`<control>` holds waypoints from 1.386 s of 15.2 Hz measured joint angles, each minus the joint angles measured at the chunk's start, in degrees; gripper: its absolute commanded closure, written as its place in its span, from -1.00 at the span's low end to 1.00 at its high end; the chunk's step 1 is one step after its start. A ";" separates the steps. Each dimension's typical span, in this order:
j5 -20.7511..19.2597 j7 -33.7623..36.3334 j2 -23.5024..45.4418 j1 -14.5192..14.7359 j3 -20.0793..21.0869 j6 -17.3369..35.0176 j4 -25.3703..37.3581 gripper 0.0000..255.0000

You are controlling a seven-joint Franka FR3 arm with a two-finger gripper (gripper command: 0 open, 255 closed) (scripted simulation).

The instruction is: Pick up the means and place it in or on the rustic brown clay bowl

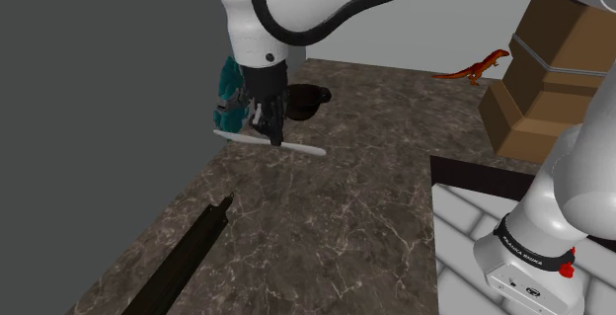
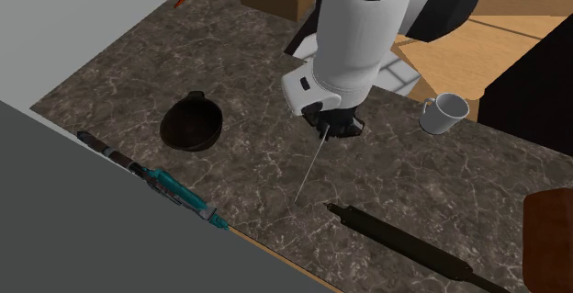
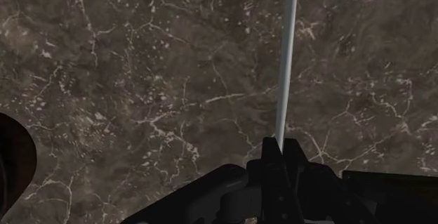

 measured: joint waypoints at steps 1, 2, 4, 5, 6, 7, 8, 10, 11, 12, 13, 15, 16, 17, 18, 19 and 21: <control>0.10 -0.06 -0.21 -0.02 0.01 -0.72 0.53 1.00; 0.03 -0.12 -0.03 -0.02 -0.01 -1.53 1.51 1.00; 0.16 -0.05 -0.26 0.04 0.06 -3.05 2.82 1.00; 0.11 0.00 -0.16 0.09 0.09 -3.60 3.46 1.00; 0.09 -0.69 -0.13 -0.30 -0.21 -3.80 3.70 1.00; 0.00 -1.58 0.05 -0.80 -0.61 -4.12 4.19 1.00; 0.13 -2.82 -0.19 -1.52 -1.13 -4.43 4.28 1.00; 0.06 -5.00 -0.07 -2.74 -2.08 -4.78 4.78 1.00; -0.14 -6.24 0.44 -3.41 -2.64 -5.59 6.05 1.00; -0.27 -7.54 0.74 -4.15 -3.23 -5.68 6.46 1.00; -0.17 -9.07 0.54 -5.05 -3.87 -5.83 6.44 1.00; -0.66 -11.16 1.85 -6.16 -4.83 -6.07 7.94 1.00; -0.97 -12.24 2.71 -6.73 -5.33 -6.21 8.90 1.00; -1.22 -13.29 3.48 -7.28 -5.80 -6.73 10.15 1.00; -1.46 -14.36 4.17 -7.85 -6.26 -7.06 11.17 1.00; -1.78 -15.24 5.18 -8.28 -6.67 -7.59 12.67 1.00; -2.27 -17.50 6.87 -9.44 -7.60 -8.83 15.59 1.00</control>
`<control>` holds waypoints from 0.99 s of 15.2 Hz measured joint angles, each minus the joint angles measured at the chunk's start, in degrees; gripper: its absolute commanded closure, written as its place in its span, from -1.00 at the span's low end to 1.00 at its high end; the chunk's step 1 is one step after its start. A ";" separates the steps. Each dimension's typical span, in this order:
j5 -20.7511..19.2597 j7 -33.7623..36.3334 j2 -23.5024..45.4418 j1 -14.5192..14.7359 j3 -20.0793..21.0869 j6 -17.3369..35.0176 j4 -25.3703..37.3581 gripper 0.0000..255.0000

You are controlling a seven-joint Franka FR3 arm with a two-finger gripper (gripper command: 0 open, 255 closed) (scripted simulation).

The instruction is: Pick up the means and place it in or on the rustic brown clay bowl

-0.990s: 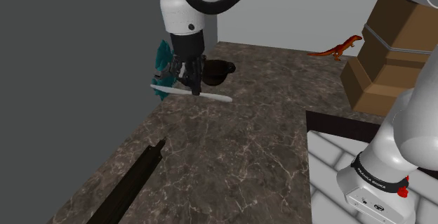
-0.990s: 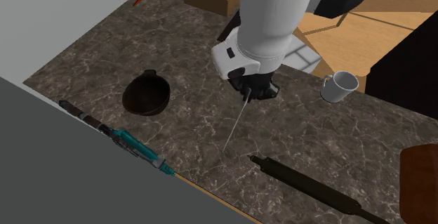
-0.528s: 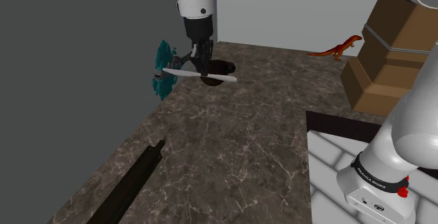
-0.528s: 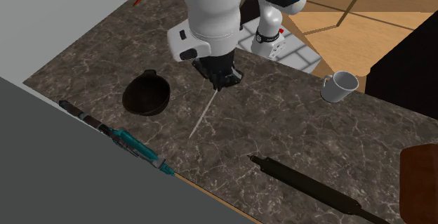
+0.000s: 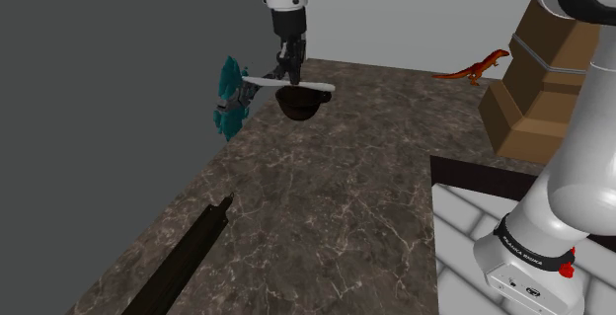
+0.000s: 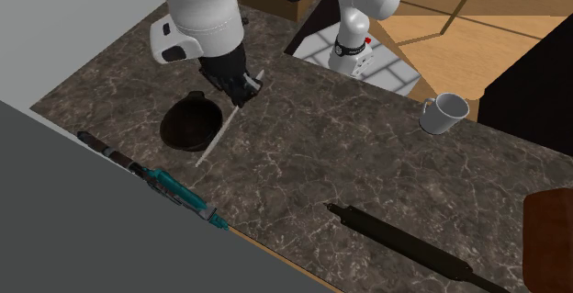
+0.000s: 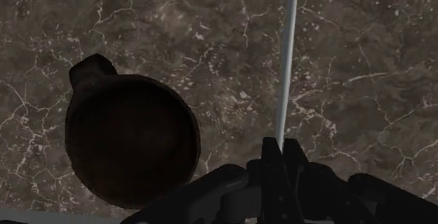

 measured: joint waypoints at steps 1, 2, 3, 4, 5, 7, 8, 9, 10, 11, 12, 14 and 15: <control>-0.07 -1.09 0.38 -0.64 -0.43 -0.34 0.72 1.00; -0.25 -2.21 1.10 -1.27 -0.88 -0.39 1.52 1.00; -0.56 -3.34 2.33 -1.81 -1.34 -1.08 3.42 1.00; -0.83 -4.38 3.47 -2.31 -1.76 -1.92 5.38 1.00; -0.93 -5.52 4.05 -2.95 -2.17 -2.31 6.40 1.00; -1.52 -7.44 6.68 -3.78 -2.93 -3.64 10.37 1.00; -1.76 -8.37 7.82 -4.19 -3.27 -4.50 12.38 1.00; -2.06 -9.35 9.28 -4.55 -3.63 -5.51 14.85 1.00; -2.34 -10.41 10.77 -4.99 -4.01 -6.28 17.16 1.00; -2.57 -11.39 12.12 -5.40 -4.35 -7.05 19.28 1.00; -2.73 -11.74 12.97 -5.54 -4.52 -7.01 20.08 1.00; -2.74 -11.97 13.14 -5.79 -4.61 -5.88 19.09 1.00; -2.72 -11.93 13.03 -5.85 -4.60 -5.20 18.30 1.00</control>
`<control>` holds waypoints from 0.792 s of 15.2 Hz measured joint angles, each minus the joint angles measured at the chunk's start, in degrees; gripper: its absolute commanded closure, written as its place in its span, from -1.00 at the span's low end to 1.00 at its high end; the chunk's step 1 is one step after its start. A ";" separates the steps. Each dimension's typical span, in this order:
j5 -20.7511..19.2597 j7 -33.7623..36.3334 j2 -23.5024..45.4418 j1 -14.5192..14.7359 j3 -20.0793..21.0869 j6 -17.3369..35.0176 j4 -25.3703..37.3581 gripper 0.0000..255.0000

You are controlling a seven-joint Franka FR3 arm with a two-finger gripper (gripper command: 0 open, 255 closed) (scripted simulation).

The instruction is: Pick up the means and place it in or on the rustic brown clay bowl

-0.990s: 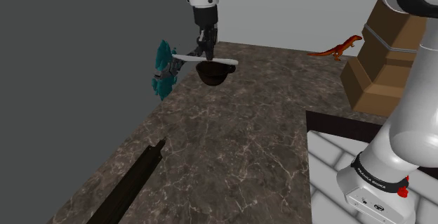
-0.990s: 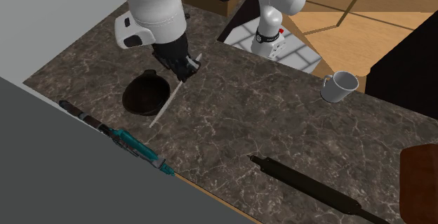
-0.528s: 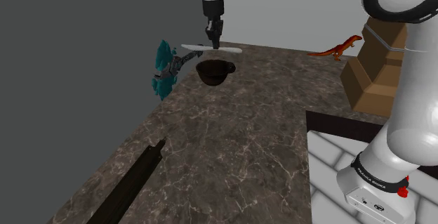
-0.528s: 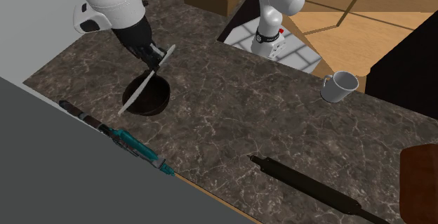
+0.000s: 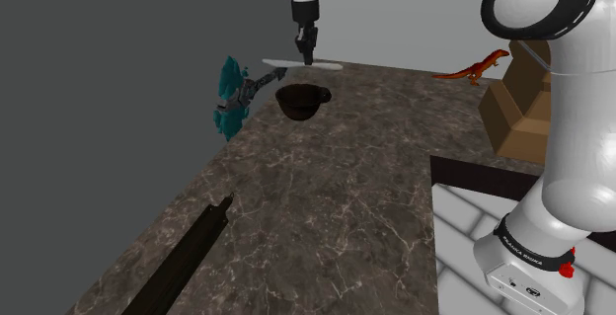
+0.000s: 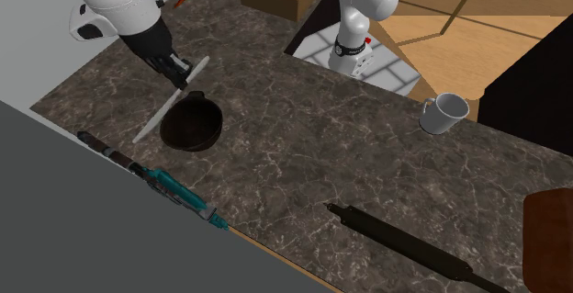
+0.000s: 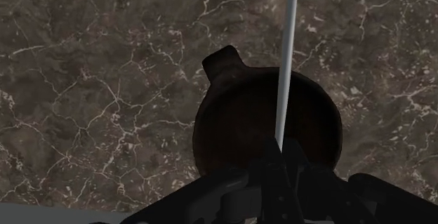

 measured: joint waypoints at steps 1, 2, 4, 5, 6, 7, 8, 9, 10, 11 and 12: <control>-0.03 0.02 0.15 -0.01 -0.01 0.57 -0.41 1.00; 0.03 -0.05 -0.07 -0.21 -0.03 1.52 -1.61 1.00; 0.13 -0.03 -0.60 -0.48 -0.04 3.29 -3.89 1.00; 0.17 0.04 -0.82 -0.56 -0.03 4.23 -5.06 1.00; 0.15 0.01 -0.72 -0.63 -0.05 4.88 -5.60 1.00; 0.11 0.04 -0.56 -0.66 -0.08 5.63 -6.21 1.00; 0.15 0.19 -0.80 -0.69 -0.05 6.58 -7.42 1.00; 0.15 0.25 -0.87 -0.74 -0.05 7.42 -8.33 1.00; 0.18 0.22 -1.04 -0.87 -0.07 8.19 -9.27 1.00; 0.13 0.27 -0.88 -0.88 -0.09 8.85 -9.76 1.00; 0.16 0.42 -1.11 -0.92 -0.07 9.85 -11.01 1.00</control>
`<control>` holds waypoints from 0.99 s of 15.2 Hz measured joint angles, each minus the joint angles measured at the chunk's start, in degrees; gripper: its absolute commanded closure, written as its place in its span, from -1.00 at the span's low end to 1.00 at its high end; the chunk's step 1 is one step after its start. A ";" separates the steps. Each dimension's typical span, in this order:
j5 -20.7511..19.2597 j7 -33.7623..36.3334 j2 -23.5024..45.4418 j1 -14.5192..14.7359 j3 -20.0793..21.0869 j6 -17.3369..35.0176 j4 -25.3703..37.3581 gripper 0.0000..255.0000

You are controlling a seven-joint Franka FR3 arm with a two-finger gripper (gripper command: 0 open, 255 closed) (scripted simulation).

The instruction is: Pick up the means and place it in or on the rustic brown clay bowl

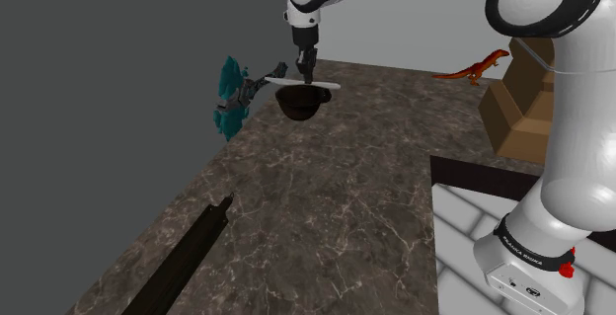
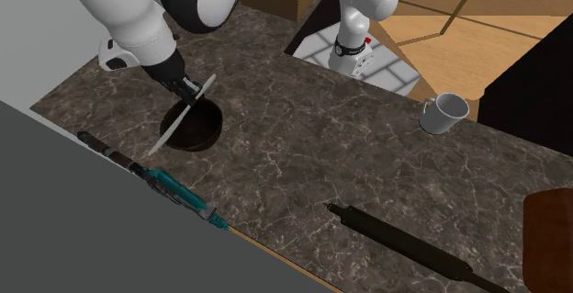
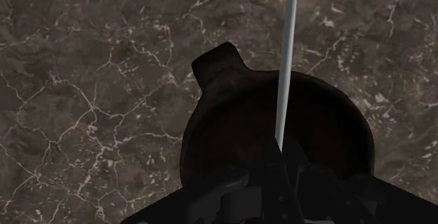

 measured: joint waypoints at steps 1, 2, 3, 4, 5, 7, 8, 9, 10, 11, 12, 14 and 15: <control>-0.07 0.03 0.25 -0.03 -0.04 0.90 -0.64 1.00; -0.01 -0.02 -0.04 -0.18 -0.05 1.55 -1.61 1.00; -0.01 -0.06 -0.04 -0.23 -0.07 1.81 -1.85 1.00; -0.01 -0.07 -0.05 -0.25 -0.07 1.95 -1.99 1.00; -0.01 -0.06 -0.04 -0.25 -0.07 2.02 -2.04 1.00; -0.02 -0.05 -0.04 -0.25 -0.07 2.08 -2.09 1.00; -0.02 -0.05 -0.04 -0.25 -0.07 2.09 -2.10 1.00; -0.02 -0.05 -0.04 -0.25 -0.07 2.09 -2.10 -1.00; -0.02 -0.05 -0.04 -0.25 -0.07 2.09 -2.10 -1.00; -0.02 -0.05 -0.04 -0.25 -0.07 2.09 -2.10 -1.00; -0.02 -0.05 -0.04 -0.25 -0.07 2.09 -2.10 -1.00; -0.02 -0.05 -0.04 -0.25 -0.07 2.09 -2.10 -1.00; -0.02 -0.05 -0.04 -0.25 -0.07 2.09 -2.10 -1.00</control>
